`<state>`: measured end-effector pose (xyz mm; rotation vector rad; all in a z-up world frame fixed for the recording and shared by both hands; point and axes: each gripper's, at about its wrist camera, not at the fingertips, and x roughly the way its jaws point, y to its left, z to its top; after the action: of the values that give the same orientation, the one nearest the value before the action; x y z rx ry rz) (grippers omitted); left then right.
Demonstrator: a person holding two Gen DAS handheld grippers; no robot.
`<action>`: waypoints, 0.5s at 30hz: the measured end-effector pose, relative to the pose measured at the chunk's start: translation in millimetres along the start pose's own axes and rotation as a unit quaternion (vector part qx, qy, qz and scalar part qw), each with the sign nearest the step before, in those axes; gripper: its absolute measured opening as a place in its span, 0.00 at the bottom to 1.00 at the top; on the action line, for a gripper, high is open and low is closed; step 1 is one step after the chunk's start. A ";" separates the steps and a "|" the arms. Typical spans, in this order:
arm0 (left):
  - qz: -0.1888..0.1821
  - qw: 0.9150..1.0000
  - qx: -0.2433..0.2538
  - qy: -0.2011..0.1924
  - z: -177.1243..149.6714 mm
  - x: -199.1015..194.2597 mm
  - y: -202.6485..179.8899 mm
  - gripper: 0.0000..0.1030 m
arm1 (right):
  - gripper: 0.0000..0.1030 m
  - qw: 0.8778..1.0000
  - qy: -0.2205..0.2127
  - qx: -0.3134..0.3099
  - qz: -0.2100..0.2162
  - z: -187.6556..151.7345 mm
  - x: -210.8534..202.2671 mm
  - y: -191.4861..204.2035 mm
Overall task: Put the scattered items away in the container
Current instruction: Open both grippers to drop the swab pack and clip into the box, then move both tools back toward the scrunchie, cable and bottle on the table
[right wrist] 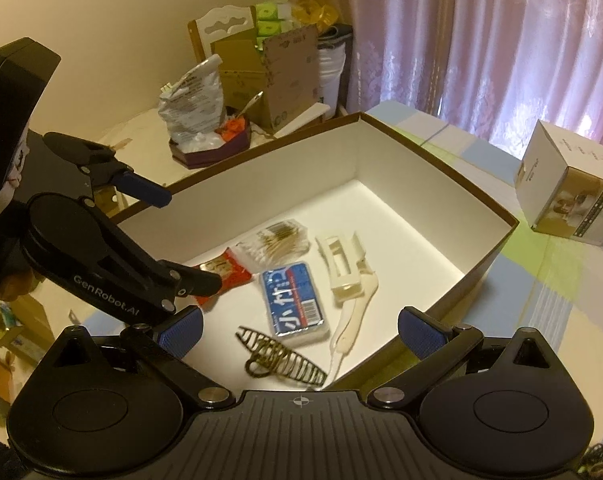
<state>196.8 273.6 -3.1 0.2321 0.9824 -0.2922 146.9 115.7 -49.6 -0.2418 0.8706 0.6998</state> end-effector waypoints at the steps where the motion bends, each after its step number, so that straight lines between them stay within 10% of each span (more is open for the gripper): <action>1: 0.001 1.000 0.001 -0.001 -1.5 -2.2 -1.1 0.94 | 0.98 1.000 -0.001 0.000 -0.001 -1.4 -1.9 1.5; 15: 0.011 1.000 0.008 -0.010 -23.0 -32.4 -22.5 0.96 | 0.98 1.000 -0.007 -0.009 -0.002 -26.5 -27.7 19.4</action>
<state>154.2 264.4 10.4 0.2533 0.9572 -0.2820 105.7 105.2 -43.6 -0.2555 0.8505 0.7054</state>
